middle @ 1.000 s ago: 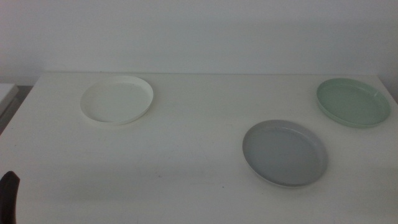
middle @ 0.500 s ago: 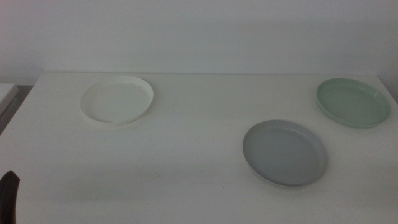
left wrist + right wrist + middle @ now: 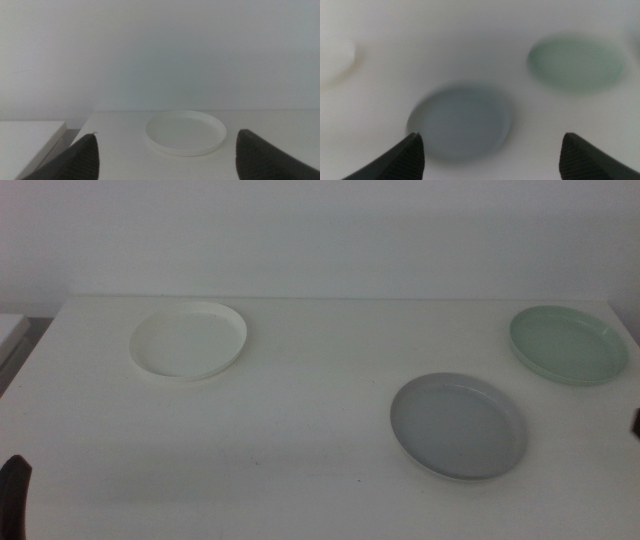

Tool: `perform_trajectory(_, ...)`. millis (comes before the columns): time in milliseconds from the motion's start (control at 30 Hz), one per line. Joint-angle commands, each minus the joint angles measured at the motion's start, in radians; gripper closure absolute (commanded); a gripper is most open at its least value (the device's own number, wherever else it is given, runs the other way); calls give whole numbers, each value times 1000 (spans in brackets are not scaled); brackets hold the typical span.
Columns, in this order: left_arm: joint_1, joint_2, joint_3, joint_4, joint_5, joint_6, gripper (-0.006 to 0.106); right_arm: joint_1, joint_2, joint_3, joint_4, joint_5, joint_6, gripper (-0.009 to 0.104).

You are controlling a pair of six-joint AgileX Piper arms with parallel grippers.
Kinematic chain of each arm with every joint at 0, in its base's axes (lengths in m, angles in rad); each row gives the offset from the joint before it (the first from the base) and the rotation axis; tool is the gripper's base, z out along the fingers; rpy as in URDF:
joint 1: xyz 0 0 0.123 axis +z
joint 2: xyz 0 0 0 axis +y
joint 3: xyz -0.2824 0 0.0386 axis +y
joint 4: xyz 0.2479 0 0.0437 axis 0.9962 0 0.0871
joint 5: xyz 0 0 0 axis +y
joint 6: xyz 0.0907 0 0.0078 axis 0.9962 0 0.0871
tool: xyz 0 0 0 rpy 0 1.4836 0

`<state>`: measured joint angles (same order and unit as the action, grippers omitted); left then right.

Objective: Stack the three bowls on top of each other.

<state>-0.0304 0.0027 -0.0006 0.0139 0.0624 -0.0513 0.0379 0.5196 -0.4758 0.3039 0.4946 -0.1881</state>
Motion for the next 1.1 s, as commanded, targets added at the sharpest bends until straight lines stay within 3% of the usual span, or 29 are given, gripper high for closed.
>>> perform_trajectory(0, 1, -3, 1, -3, -14, -7, 7, 1, 136, -135, -2, 253, 3, 2)
perform_trajectory(100, 1, -3, 1, -3, -14, -7, 7, 1, 274, -238, 6, 346, 3, 2)
perform_trajectory(367, 1, -3, 1, -3, -14, -7, 7, 1, 455, -324, 137, 339, 41, 2)
perform_trajectory(467, 1, -3, 1, -3, -14, -7, 7, 1, 489, -324, 151, 335, 43, 2)
perform_trajectory(700, 1, -3, 1, -3, -14, -7, 7, 1, 656, -359, 124, 265, 58, 2)
perform_trajectory(800, 1, -3, 1, -3, -14, -7, 7, 1, 773, -407, 84, 261, 77, 2)
perform_trajectory(967, 1, -3, 1, -3, -14, -7, 7, 1, 977, -537, -43, 288, 188, 2)
perform_trajectory(1067, 1, -3, 1, -3, -14, -7, 7, 3, 1080, -609, -43, 303, 195, 2)
